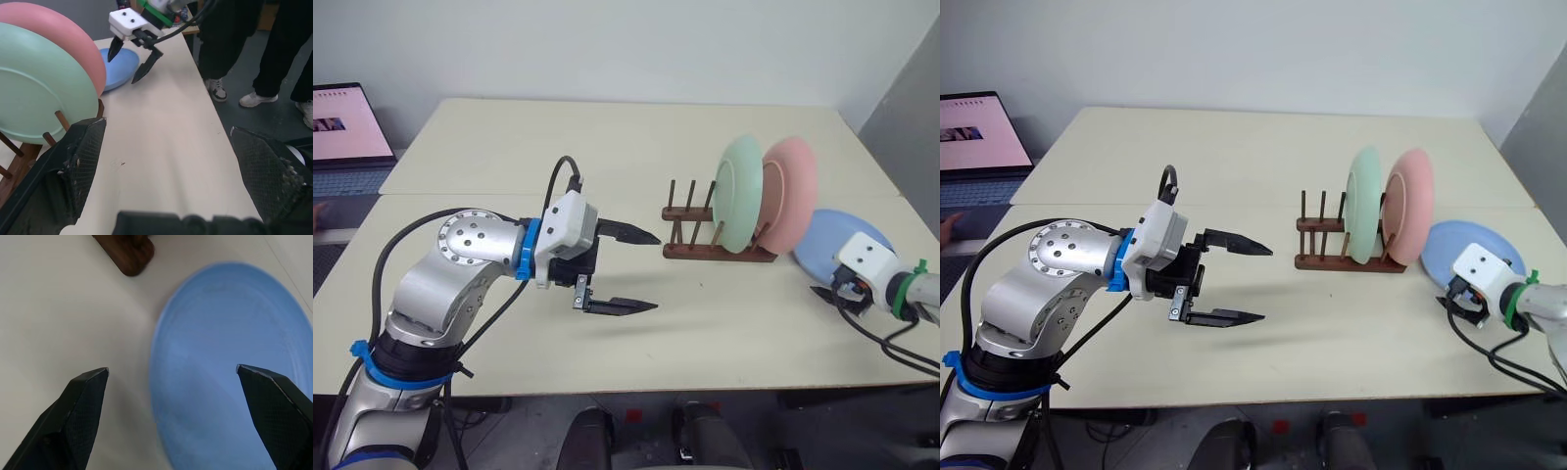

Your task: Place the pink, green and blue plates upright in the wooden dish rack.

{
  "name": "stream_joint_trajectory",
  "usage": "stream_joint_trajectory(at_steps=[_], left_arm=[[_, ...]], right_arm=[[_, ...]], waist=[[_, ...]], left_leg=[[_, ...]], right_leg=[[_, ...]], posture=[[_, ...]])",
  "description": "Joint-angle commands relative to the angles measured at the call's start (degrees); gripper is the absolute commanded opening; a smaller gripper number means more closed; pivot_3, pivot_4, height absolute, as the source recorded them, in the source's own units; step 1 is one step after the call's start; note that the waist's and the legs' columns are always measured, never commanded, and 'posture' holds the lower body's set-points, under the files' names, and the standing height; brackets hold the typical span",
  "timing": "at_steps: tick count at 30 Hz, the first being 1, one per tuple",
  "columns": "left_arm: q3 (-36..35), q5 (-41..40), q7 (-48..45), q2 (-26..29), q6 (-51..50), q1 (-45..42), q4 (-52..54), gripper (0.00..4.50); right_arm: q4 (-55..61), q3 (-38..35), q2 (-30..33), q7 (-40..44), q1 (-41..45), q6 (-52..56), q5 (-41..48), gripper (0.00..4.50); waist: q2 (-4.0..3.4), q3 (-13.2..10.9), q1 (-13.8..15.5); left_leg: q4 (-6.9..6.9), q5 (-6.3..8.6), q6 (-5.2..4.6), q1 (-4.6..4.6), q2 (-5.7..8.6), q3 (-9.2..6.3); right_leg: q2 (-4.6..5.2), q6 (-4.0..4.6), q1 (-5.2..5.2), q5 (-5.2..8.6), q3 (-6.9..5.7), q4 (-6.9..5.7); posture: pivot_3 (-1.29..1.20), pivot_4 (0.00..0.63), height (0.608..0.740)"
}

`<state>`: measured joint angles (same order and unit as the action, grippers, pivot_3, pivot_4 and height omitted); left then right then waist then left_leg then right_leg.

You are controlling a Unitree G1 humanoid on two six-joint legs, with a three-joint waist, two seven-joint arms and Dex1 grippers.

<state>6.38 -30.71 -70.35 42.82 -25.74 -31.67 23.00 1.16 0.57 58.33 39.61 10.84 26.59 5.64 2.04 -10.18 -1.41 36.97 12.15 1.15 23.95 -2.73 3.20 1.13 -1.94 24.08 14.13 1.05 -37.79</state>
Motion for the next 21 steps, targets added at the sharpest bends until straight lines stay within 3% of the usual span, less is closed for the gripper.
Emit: stream_joint_trajectory(at_steps=[1,4,14,21], left_arm=[[-1.1,-0.9,0.8,-0.2,0.4,-0.5,2.2,4.50],[-1.3,-1.0,1.1,-0.1,0.3,-0.4,2.4,4.50],[-1.8,-0.6,2.1,0.1,0.5,0.5,2.3,4.50],[-3.4,-1.0,3.9,0.4,-0.2,1.8,2.0,4.50]], right_arm=[[-6.2,1.7,-2.2,-0.7,3.5,-1.3,-3.1,4.38],[-8.8,2.3,-3.3,0.4,4.8,-0.8,-3.9,3.79],[-11.0,1.7,-3.8,1.8,5.6,0.5,-4.5,0.14],[-6.6,-1.9,-3.3,0.5,5.1,0.6,-4.2,0.03]], waist=[[0.00,0.0,-0.1],[0.01,0.0,-0.1],[0.05,0.0,-0.1],[0.10,0.1,0.0]], left_leg=[[0.00,0.00,0.00,0.00,0.00,-0.01],[0.03,0.00,0.00,-0.04,0.00,0.00],[0.12,-0.01,0.00,-0.06,0.02,0.00],[0.11,-0.01,0.00,-0.08,0.02,-0.01]], right_leg=[[0.00,0.00,-0.01,0.00,-0.01,-0.01],[0.00,-0.04,-0.03,-0.02,0.01,-0.07],[0.03,-0.08,-0.09,-0.06,0.02,-0.10],[0.03,-0.09,-0.10,-0.06,0.00,-0.12]], posture=[[0.00,0.150,0.739],[0.00,0.150,0.739],[0.00,0.150,0.739],[0.00,0.150,0.739]])
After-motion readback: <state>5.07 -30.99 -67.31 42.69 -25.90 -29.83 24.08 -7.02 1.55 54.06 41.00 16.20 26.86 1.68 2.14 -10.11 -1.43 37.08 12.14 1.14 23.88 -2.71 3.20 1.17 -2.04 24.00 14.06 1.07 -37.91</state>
